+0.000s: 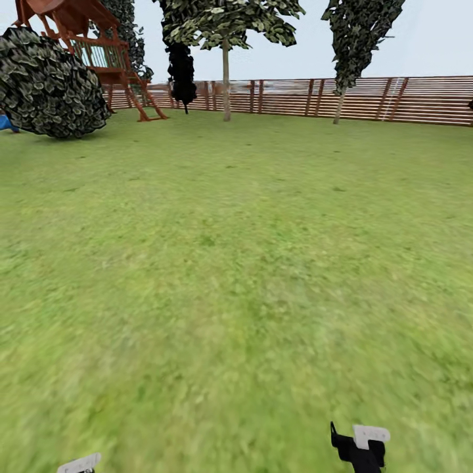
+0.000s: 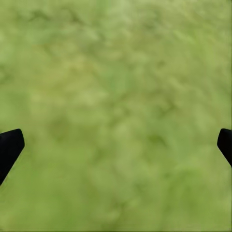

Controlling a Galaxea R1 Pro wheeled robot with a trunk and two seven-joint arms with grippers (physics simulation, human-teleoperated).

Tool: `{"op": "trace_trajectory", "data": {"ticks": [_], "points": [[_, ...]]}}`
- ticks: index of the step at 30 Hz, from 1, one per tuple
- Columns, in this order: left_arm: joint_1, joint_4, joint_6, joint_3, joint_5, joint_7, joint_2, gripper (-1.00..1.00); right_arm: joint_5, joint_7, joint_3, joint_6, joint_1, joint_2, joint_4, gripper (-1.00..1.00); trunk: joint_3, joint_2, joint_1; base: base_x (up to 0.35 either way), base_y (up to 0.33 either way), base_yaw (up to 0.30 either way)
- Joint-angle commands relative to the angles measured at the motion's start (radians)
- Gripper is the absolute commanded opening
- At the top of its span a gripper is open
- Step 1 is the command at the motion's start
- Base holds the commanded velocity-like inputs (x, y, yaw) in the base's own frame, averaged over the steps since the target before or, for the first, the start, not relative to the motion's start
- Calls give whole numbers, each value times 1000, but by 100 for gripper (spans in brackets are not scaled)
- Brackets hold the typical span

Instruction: In the garden, pick up the pesticide atomizer on the floor and spray pesticide onto both trees until each tree trunk is fully covered.

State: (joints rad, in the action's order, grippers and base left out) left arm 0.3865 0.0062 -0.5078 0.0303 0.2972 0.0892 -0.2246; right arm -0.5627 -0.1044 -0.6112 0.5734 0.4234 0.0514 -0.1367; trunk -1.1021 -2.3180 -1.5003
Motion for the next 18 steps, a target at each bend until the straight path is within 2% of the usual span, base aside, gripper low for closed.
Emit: {"op": "trace_trajectory", "data": {"ticks": [1,8,13,18], "points": [[0,0,0,0,0,0,0,-100,0,0,1,0,0,2,-1,100,0,0,0,308,160,5],[0,0,0,0,0,0,-1,-100,0,1,2,-2,0,-3,2,100,0,0,0,308,160,1],[0,0,-1,1,0,0,-1,-100,3,0,1,-6,0,-7,95,100,0,0,0,308,160,0],[0,0,-1,0,0,-21,-1,-100,3,1,1,-7,-1,-7,104,100,0,0,0,308,160,0]]}}
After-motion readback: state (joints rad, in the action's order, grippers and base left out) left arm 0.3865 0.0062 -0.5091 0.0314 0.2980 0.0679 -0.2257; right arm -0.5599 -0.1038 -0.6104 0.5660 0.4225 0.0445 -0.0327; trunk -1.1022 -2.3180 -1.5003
